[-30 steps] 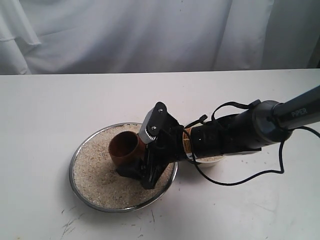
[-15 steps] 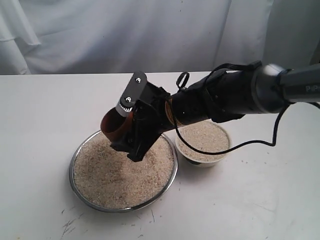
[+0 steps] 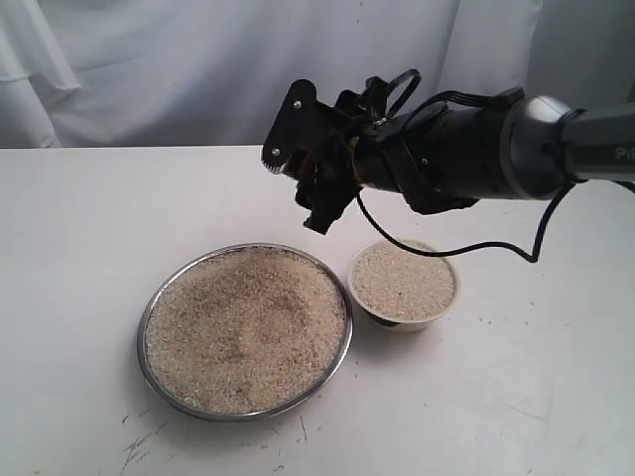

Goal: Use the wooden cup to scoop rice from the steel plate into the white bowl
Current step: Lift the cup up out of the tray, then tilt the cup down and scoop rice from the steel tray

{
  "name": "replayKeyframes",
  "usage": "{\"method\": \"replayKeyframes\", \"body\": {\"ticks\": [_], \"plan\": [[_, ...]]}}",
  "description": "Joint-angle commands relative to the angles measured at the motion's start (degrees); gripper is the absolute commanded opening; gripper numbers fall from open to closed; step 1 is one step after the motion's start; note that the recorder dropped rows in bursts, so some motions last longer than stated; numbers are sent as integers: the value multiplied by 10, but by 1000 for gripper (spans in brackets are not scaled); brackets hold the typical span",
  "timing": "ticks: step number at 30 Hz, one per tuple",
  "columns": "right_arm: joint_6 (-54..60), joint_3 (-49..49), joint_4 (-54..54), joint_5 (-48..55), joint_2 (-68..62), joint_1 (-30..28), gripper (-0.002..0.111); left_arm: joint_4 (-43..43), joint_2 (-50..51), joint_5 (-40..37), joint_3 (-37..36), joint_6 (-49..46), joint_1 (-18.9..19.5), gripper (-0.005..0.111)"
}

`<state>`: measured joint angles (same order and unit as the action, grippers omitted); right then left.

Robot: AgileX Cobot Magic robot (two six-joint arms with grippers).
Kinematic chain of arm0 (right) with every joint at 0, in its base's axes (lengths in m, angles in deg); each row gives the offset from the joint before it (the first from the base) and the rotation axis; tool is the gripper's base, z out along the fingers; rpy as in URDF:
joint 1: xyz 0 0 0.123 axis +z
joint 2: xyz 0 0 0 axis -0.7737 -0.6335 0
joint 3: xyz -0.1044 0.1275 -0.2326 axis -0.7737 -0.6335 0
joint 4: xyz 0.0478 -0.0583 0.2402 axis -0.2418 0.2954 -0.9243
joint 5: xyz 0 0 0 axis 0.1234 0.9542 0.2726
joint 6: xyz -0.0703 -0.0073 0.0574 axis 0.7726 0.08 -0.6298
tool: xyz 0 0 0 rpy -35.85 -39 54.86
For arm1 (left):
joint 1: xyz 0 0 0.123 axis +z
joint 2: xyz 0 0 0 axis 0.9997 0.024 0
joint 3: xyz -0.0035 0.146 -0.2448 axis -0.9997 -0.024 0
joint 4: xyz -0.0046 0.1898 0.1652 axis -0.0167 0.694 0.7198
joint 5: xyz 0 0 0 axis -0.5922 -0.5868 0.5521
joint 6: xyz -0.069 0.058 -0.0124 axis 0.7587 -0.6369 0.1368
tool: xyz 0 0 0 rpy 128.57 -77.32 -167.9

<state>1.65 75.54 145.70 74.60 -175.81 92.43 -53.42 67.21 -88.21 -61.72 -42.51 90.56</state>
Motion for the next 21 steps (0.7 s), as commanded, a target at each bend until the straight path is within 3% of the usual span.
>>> {"method": "replayKeyframes", "body": {"ticks": [1,2,6,14,21], "plan": [[61,3,-2,70,7,-1,0,1,-2,8,-3,0,-2,0],[73,3,-2,70,7,-1,0,1,-2,8,-3,0,-2,0],[302,0,-89,112,7,-1,0,1,-2,8,-3,0,-2,0],[504,-81,-158,164,26,71,0,1,-2,8,-3,0,-2,0],[607,-94,-208,170,31,96,0,1,-2,8,-3,0,-2,0]]}}
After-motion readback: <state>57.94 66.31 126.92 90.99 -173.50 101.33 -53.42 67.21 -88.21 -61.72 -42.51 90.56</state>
